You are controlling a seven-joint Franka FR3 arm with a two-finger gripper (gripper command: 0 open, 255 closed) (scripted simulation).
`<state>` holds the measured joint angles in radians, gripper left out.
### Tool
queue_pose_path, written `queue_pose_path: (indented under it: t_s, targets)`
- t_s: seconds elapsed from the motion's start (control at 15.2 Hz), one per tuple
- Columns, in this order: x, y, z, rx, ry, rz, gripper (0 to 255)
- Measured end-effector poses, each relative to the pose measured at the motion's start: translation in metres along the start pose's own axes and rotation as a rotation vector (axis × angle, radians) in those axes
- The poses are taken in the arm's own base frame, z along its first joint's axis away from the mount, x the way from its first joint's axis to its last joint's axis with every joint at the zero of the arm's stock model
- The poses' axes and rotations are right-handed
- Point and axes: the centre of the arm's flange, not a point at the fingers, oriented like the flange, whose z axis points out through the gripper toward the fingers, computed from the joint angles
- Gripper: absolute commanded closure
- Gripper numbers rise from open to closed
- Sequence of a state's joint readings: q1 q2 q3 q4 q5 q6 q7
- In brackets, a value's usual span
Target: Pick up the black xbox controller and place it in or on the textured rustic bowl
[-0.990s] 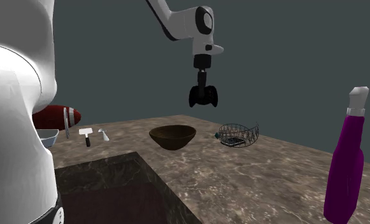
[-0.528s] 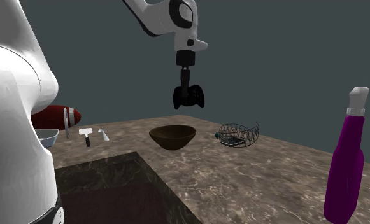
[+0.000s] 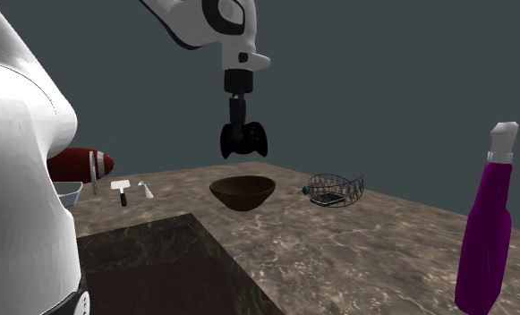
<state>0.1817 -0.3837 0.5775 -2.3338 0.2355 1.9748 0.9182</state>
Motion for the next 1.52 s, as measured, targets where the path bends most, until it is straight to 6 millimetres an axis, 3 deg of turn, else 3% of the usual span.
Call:
queue_pose_path:
  t_s: [0.79, 1.25, 1.32, 1.52]
  targets:
    - [0.001, 0.0, 0.064, 0.0, -0.001, 0.0, 255]
    - [0.001, 0.001, 0.072, 0.0, 0.0, 0.0, 255]
    - [0.001, 0.001, 0.072, 0.0, 0.0, 0.0, 0]
    - [0.001, 0.001, 0.072, 0.001, 0.0, 0.0, 0]
